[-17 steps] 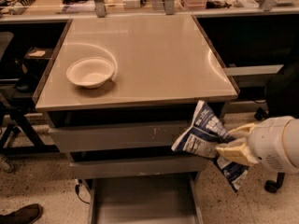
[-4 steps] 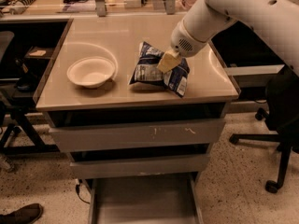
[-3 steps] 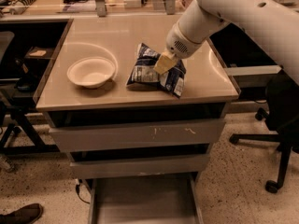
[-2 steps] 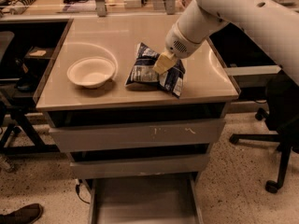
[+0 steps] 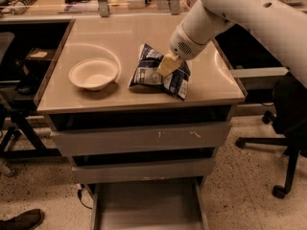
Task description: Pick blue chip bag from bottom drawer and place on counter
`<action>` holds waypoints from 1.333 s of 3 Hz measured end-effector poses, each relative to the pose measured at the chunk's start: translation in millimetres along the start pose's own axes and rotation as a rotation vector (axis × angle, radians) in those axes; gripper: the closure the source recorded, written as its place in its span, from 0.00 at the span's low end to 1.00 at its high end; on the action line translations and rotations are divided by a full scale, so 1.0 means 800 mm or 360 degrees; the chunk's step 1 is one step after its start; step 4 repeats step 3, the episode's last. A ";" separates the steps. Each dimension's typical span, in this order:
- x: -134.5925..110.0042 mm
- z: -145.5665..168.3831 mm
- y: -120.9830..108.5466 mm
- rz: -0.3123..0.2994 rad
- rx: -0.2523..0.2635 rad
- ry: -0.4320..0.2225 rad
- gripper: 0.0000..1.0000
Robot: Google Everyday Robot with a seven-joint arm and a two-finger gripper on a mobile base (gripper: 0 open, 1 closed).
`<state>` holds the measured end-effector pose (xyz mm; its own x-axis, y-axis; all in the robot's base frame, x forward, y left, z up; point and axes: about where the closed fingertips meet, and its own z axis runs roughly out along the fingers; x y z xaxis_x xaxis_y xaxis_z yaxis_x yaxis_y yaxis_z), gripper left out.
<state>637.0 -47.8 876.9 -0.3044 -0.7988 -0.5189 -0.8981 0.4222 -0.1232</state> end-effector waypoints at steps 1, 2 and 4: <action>0.000 0.000 0.000 0.0000 0.0000 0.0000 0.11; 0.000 0.000 0.000 0.0000 0.0000 0.0000 0.00; 0.000 0.000 0.000 0.0000 0.0000 0.0000 0.00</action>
Offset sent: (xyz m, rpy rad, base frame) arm 0.0000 0.0000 0.0000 0.0000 0.0000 0.0000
